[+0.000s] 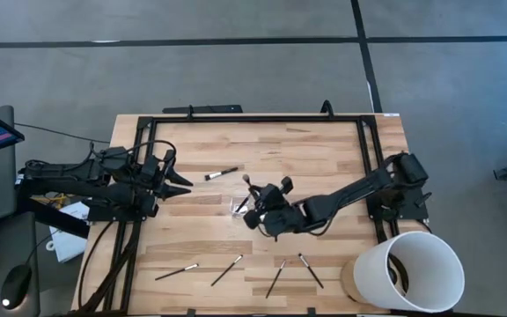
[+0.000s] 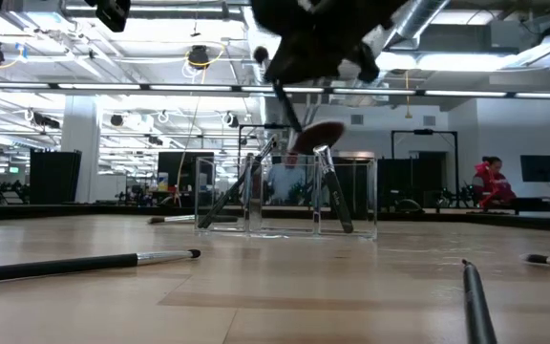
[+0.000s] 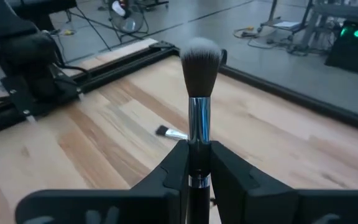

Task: Put items in baskets/containers
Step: Put the powder brush into the middle section of the transparent organizer, then put the eyeshadow brush into the left section of the transparent organizer

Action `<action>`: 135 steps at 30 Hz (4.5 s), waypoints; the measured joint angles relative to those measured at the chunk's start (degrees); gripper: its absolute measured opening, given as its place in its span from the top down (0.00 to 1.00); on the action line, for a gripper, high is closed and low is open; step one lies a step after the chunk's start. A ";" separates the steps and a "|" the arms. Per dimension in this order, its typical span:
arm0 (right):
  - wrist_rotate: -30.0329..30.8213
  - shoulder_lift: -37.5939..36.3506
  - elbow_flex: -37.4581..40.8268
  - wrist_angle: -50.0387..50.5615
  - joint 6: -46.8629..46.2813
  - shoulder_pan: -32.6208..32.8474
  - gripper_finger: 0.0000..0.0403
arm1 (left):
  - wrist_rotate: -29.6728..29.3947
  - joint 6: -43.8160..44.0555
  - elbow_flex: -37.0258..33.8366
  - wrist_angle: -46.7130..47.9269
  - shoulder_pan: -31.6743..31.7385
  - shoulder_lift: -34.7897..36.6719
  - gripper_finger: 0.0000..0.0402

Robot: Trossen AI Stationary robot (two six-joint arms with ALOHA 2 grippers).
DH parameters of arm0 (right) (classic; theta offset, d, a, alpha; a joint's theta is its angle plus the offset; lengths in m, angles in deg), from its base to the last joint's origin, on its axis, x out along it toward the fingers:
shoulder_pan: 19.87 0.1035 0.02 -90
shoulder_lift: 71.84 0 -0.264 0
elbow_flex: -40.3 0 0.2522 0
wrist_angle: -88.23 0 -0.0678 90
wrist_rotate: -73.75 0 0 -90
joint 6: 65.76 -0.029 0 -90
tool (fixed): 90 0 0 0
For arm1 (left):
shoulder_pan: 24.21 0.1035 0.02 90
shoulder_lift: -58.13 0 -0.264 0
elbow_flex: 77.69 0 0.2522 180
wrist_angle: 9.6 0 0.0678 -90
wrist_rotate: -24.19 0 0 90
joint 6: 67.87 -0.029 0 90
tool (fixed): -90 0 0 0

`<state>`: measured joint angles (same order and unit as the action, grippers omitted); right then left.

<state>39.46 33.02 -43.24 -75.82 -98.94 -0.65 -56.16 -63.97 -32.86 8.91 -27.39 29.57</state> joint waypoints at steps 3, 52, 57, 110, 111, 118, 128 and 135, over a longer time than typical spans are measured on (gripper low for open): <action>0.09 2.41 -0.01 -2.61 -0.28 0.33 0.89 | 0.00 0.00 0.00 0.01 0.00 0.04 0.80; -5.28 8.00 -0.02 5.84 -11.56 0.57 0.86 | 0.02 -0.07 0.00 0.37 0.02 0.00 0.80; -5.23 7.97 -0.02 6.24 -11.89 0.61 0.83 | 0.02 -0.17 0.00 0.37 0.01 0.01 0.80; -9.26 -29.82 0.00 38.14 6.68 -0.24 0.81 | -0.14 -0.82 0.00 0.36 0.01 0.01 0.80; -9.27 -29.60 0.00 38.12 6.68 -0.24 0.81 | -0.38 -0.84 0.00 0.35 0.01 0.00 0.80; -10.15 -28.44 0.07 37.95 6.70 -0.46 0.81 | -0.61 -0.85 0.01 0.31 0.00 0.02 0.80; -11.44 -26.95 0.00 37.60 6.68 -0.59 0.81 | -0.61 -1.07 0.02 0.16 0.02 0.01 0.80; -12.45 -26.76 0.02 37.69 6.68 -0.61 0.81 | -0.61 -0.36 0.02 0.17 0.01 0.02 0.80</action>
<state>27.02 6.27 -43.22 -38.13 -92.26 -1.26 -56.77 -64.33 -32.84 9.08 -27.38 29.59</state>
